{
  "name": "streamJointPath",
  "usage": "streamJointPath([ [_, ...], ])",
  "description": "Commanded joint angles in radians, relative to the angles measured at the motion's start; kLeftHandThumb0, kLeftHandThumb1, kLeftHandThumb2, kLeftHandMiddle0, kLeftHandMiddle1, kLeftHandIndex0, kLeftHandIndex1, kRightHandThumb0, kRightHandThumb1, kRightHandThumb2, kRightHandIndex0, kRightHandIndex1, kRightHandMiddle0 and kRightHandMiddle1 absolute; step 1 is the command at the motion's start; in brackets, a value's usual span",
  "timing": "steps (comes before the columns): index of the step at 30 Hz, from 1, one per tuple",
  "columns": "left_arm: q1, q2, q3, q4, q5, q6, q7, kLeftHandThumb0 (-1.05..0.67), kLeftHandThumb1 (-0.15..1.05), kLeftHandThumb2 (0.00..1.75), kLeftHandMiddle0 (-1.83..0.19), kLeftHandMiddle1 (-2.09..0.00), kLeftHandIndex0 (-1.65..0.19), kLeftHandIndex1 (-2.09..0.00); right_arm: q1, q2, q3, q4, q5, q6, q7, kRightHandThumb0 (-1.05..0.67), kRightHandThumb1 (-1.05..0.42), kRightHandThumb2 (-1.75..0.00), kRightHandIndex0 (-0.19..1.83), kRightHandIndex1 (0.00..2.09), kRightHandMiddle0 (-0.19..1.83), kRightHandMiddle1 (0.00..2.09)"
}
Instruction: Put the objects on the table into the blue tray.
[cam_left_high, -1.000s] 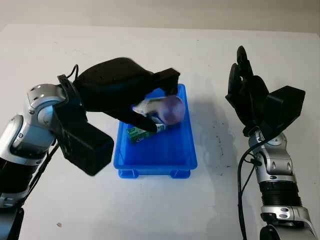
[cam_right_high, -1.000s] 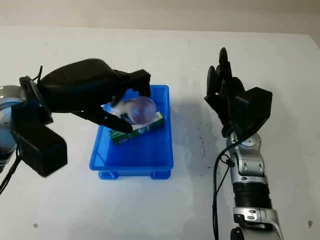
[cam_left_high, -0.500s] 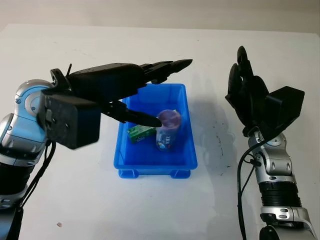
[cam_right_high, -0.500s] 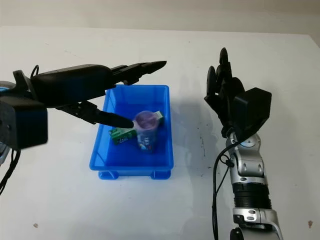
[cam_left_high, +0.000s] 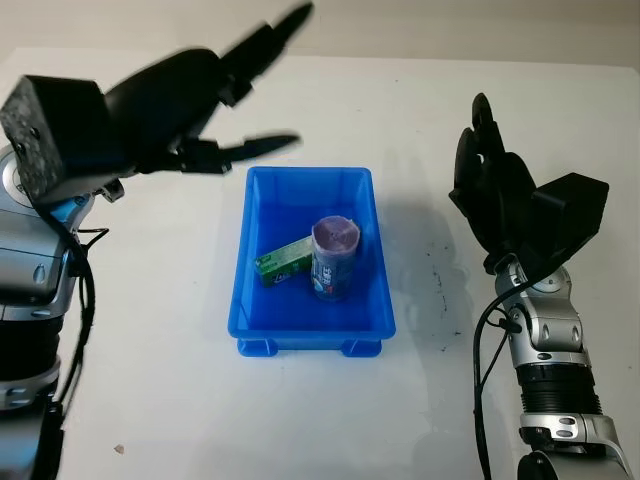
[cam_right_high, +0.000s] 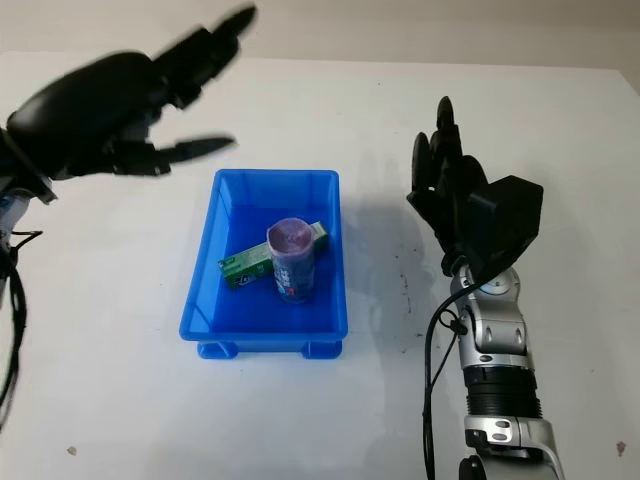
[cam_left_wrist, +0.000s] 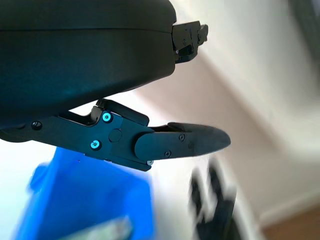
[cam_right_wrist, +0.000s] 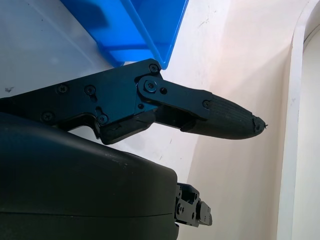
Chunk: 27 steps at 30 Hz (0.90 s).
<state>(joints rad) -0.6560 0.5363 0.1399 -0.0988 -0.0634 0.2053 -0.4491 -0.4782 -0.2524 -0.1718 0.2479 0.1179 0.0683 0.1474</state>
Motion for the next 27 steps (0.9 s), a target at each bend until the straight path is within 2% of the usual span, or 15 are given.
streamJointPath([
  [1, 0.045, -0.039, 0.043, 0.031, -0.028, -0.027, 0.042, -0.66, 1.05, 0.59, 0.18, -0.03, 0.19, -0.01, -0.004, -0.001, 0.000, 0.006, 0.000, -0.007, 0.001, -0.81, -1.05, -0.69, -0.19, 0.00, -0.19, 0.00],
  [4, 0.082, -0.068, 0.078, 0.079, -0.061, -0.053, 0.078, -0.62, 1.05, 0.67, 0.19, 0.00, 0.19, 0.00, -0.008, -0.003, 0.001, 0.014, -0.004, -0.011, 0.002, -0.81, -1.05, -0.70, -0.19, 0.00, -0.19, 0.00],
  [11, 0.166, -0.125, 0.129, 0.182, -0.107, -0.070, 0.151, -0.74, 1.05, 0.63, 0.19, 0.00, 0.19, 0.00, -0.019, -0.003, -0.003, 0.036, -0.002, -0.021, 0.001, -0.80, -1.05, -0.71, -0.19, 0.00, -0.19, 0.00],
  [17, 0.209, -0.156, 0.108, 0.246, -0.089, -0.129, 0.183, -0.72, 1.05, 0.63, 0.19, 0.00, 0.19, 0.00, -0.032, -0.005, -0.003, 0.063, -0.002, -0.034, 0.005, -0.81, -1.05, -0.71, -0.19, 0.00, -0.19, 0.00],
  [22, 0.217, -0.186, 0.081, 0.291, -0.073, -0.164, 0.204, -0.72, 1.05, 0.62, 0.19, 0.00, 0.19, 0.00, -0.043, -0.009, -0.003, 0.084, -0.003, -0.054, 0.013, -0.82, -1.05, -0.72, -0.19, 0.00, -0.19, 0.00],
  [27, 0.222, -0.213, 0.074, 0.288, -0.098, -0.140, 0.208, -0.74, 1.05, 0.62, 0.19, 0.00, 0.19, 0.00, -0.045, -0.007, -0.007, 0.087, 0.001, -0.055, 0.012, -0.82, -1.05, -0.72, -0.19, 0.00, -0.19, 0.00],
])
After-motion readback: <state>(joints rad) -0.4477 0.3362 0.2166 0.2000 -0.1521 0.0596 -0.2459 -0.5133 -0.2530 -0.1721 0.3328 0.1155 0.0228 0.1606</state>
